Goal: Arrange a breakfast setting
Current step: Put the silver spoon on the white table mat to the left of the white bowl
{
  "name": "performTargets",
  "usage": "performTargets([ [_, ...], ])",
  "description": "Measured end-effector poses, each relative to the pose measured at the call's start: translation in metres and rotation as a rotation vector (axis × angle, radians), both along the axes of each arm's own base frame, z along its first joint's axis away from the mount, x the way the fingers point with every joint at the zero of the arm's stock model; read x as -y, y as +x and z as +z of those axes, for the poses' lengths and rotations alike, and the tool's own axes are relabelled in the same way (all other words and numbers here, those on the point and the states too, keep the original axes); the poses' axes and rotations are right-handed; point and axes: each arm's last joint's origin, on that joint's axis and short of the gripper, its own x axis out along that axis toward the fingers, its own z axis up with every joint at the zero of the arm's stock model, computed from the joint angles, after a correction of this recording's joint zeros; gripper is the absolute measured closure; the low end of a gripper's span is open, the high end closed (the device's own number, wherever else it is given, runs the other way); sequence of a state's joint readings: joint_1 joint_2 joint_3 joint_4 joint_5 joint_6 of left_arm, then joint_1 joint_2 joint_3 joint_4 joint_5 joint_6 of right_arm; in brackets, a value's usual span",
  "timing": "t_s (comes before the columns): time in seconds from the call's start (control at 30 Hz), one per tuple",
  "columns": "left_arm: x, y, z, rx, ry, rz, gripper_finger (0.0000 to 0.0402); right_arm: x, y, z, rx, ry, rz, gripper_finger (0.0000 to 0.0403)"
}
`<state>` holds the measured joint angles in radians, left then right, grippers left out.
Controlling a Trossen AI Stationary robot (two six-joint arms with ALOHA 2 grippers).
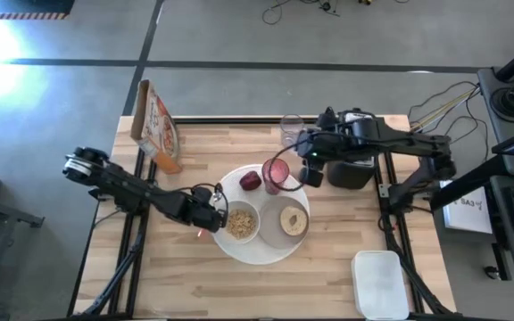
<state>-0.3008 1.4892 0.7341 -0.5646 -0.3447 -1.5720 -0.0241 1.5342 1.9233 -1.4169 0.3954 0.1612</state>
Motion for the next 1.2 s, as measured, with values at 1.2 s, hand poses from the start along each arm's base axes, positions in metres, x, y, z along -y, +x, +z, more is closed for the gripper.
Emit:
performTargets([
  [1.2,0.005,0.018,-0.004,-0.111,0.096,-0.008,0.0387,-0.015,-0.064,-0.123,0.684,0.096,0.405,0.0284],
])
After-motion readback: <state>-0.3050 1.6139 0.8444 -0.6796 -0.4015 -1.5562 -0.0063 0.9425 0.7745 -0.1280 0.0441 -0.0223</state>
